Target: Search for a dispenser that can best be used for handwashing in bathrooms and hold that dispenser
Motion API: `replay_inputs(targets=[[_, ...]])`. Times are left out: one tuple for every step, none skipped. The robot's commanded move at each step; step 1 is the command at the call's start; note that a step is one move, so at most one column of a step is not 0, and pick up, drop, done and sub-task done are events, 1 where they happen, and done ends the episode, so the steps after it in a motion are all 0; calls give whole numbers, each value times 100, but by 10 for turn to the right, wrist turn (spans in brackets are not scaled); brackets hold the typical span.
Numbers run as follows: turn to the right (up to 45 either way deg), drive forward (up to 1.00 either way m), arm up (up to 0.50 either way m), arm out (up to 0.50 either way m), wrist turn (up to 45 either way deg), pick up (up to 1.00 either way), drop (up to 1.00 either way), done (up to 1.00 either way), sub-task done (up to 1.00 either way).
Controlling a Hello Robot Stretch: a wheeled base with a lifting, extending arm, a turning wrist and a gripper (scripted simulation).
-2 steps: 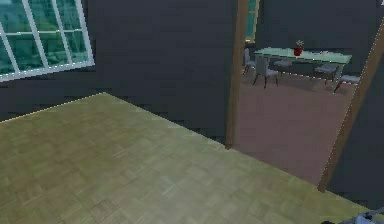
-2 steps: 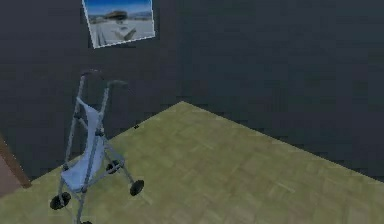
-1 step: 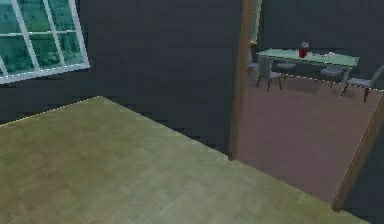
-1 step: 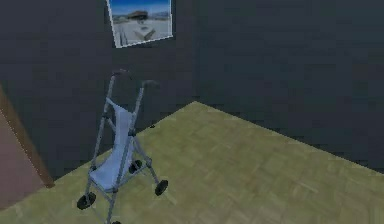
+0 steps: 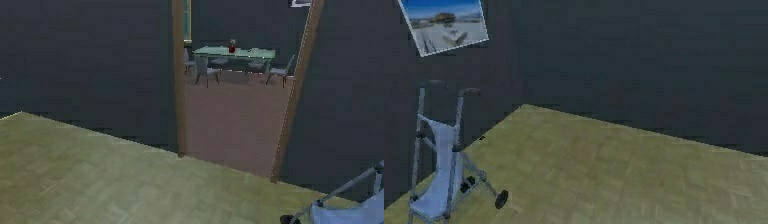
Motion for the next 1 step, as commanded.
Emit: replay_inputs(targets=[[0,65,0,0,0,0,0,0,0]])
